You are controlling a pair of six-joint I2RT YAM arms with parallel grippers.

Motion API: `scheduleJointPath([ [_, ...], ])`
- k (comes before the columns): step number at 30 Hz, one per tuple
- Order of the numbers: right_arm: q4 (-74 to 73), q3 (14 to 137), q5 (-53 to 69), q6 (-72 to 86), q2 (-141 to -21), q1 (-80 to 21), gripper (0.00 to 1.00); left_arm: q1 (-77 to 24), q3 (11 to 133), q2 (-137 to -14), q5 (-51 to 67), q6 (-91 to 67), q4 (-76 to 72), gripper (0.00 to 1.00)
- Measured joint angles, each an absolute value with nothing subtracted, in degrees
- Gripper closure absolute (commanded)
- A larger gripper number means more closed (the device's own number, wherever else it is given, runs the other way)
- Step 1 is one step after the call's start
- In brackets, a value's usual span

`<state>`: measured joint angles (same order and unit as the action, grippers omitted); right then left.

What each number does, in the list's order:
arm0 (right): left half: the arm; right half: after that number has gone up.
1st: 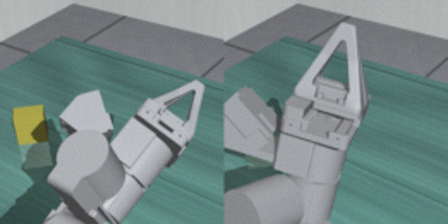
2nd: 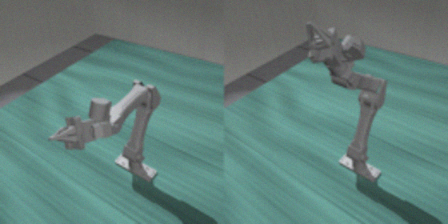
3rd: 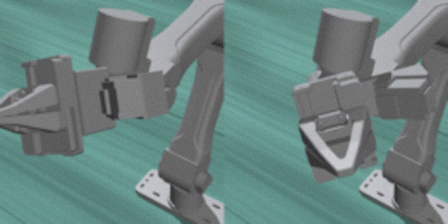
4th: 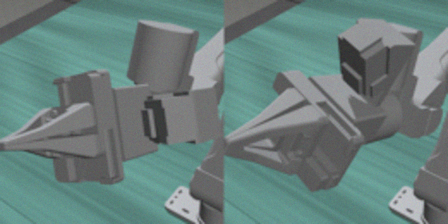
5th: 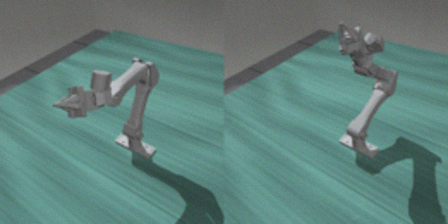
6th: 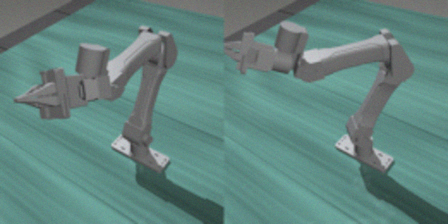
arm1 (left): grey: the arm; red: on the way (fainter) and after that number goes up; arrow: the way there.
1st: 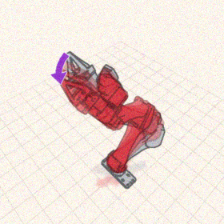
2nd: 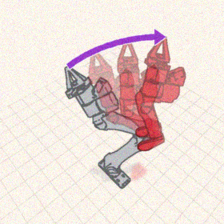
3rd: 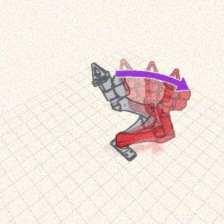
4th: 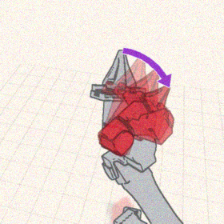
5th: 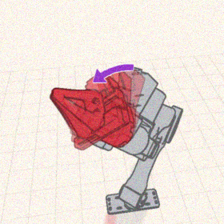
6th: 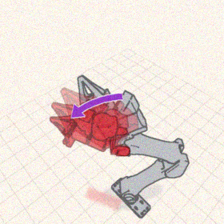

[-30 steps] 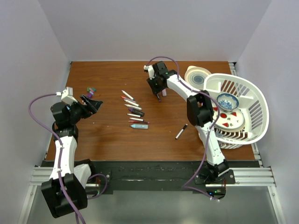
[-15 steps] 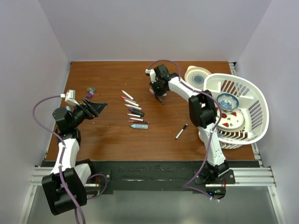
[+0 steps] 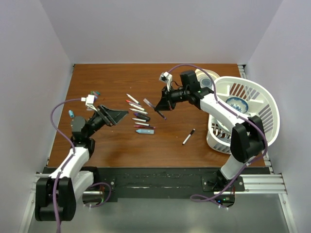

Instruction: Open the pen caps

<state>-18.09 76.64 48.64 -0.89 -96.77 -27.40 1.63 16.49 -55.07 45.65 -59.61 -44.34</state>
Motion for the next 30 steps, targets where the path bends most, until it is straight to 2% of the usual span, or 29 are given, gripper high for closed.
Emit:
scheduleJointPath([
  [5,-9.87,72.42,56.93,2.98,-95.42,-27.49,1.00,-8.36,16.60,-53.30,35.92,-61.01,-47.46,0.03],
  [10,-6.48,69.93,60.60,5.72,-96.01,-27.66,1.00,-16.32,18.37,-58.11,27.00,-61.01,-47.94,0.04],
  [13,-4.86,69.80,61.69,6.52,-96.07,-28.14,1.00,-19.53,20.51,-62.02,22.96,-60.95,-47.83,0.09],
  [17,-3.64,69.80,62.63,7.09,-96.07,-29.15,1.00,-22.61,24.67,-67.40,19.40,-60.88,-47.46,0.30],
  [18,-3.53,69.80,62.63,7.11,-96.07,-29.39,1.00,-23.09,25.50,-68.38,18.85,-60.84,-47.40,0.43],
  [20,-3.33,69.80,62.63,7.14,-96.12,-29.76,1.00,-23.83,27.11,-69.87,17.98,-60.73,-46.87,0.55],
  [21,-3.31,69.80,62.61,7.11,-96.14,-29.93,1.00,-24.08,27.64,-70.26,17.72,-60.71,-46.61,0.69],
  [23,-3.31,69.80,62.52,7.11,-96.29,-30.06,1.00,-24.43,28.27,-70.63,17.30,-60.69,-46.02,0.83],
  [24,-3.31,69.80,62.50,7.11,-96.38,-30.09,1.00,-24.47,28.29,-70.63,17.19,-60.69,-45.76,1.00],
  [29,-3.55,69.67,61.04,6.81,-96.38,-30.13,1.00,-24.53,28.32,-70.63,17.02,-60.95,-45.06,1.00],
  [30,-3.66,69.67,60.88,6.66,-96.38,-30.22,0.96,-24.53,28.32,-70.63,17.02,-60.95,-44.86,1.00],
])
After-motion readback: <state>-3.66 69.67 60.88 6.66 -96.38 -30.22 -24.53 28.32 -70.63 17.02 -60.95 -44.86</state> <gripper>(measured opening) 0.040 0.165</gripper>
